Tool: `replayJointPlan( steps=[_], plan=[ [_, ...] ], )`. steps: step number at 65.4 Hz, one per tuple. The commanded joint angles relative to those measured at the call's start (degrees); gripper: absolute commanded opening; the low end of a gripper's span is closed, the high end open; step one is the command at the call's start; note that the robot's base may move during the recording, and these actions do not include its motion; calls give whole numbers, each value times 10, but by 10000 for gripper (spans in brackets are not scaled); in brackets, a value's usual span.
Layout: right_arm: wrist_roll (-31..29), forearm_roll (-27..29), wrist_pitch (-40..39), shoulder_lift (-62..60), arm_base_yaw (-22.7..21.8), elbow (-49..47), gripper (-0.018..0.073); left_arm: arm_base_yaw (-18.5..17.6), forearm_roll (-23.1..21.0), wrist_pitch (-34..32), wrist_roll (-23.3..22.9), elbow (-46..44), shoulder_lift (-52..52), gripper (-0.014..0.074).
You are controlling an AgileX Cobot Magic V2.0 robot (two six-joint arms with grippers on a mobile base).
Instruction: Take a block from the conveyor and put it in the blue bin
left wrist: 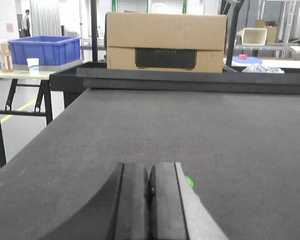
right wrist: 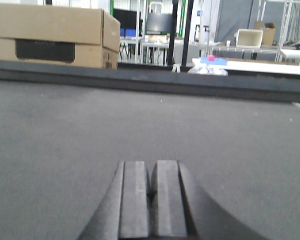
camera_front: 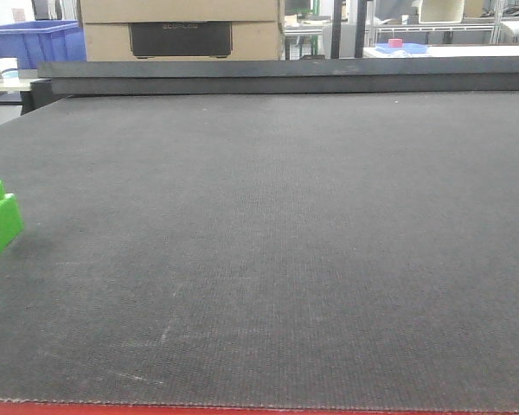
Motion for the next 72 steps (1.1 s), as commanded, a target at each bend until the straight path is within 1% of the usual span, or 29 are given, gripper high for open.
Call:
replayJointPlan(
  steps=[1,3,6,14,16,23,29,35,39,46,54,56,59,66,72],
  plan=[
    [-2,-5,-63,-1,-3,0,-162,1,1,-19,-1,-1,-3,-111],
    [-2,-5,-67,-1,-3,0,-162,1,1,-16,-1,-9,-3,-111],
    [-2,-5,-45,-1,-3,-24,-162,1,2,-6,-1,-31,-3,-111],
    [-2,-12,101,-1,-3,-123,-162,1,29,97,-1,-130,-3,-111],
    [-2,-16,127,-1,-3,-143,-162,1,31,121,-1,-152,1,-111],
    [-2,-16,183,13,-3,-209,-162,1,27,187,-1,-229,50,-111],
    [-2,-16,241,50,-3,-262,-162,1,26,248,-1,-299,118,-111],
    [-2,-14,315,101,-3,-312,-162,1,25,313,-1,-360,195,-111],
    [-2,-13,349,143,-3,-335,-162,1,24,361,-1,-397,245,-111],
    [-2,-5,399,214,-3,-373,-162,1,16,427,-1,-459,338,-111],
    [-2,1,471,300,-3,-420,-162,1,-6,494,-1,-512,433,-111],
    [-2,1,501,333,-3,-437,-162,1,-12,512,-1,-525,459,-111],
    [-2,1,532,371,-3,-453,-162,1,-25,527,-1,-536,486,-111],
    [-2,2,615,441,-3,-487,-162,1,-29,551,-1,-548,545,-111],
    [-2,2,654,494,-3,-502,-162,1,-30,552,-1,-547,589,-111]
  ],
)
